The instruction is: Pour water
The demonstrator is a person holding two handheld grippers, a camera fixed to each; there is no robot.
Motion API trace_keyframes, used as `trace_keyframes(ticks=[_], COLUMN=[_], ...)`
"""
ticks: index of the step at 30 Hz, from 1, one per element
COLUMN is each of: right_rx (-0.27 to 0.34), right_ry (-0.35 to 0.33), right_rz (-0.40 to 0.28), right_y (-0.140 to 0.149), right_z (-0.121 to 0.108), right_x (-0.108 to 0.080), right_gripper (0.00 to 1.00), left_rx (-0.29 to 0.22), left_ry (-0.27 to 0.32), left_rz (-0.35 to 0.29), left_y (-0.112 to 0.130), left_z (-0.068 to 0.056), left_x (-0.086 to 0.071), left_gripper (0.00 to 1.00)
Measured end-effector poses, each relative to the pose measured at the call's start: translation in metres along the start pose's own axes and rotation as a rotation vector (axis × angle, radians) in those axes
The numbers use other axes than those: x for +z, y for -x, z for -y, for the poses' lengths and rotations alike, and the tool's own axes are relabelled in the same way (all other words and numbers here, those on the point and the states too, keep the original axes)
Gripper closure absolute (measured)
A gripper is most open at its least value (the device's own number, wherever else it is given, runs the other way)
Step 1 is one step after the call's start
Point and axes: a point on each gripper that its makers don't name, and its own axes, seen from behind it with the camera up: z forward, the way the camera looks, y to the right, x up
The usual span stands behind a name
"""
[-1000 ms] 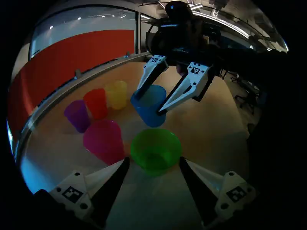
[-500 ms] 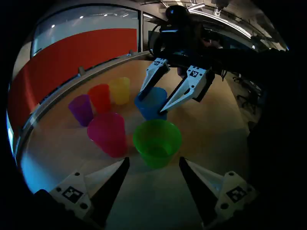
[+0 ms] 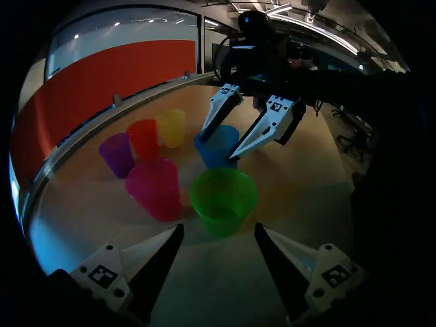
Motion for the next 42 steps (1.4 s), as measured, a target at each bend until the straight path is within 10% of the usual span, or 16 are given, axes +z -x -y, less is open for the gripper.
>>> trace_keyframes(ticks=[42], right_rx=[0.049], right_ry=[0.103], right_rz=[0.026], right_y=[0.037], right_z=[0.002], right_x=[-0.047], right_gripper=[0.0], left_rx=[-0.013], left_ry=[-0.087], left_rz=[-0.013], left_y=[0.006], left_z=[0.009], left_x=[-0.028], left_gripper=[0.04])
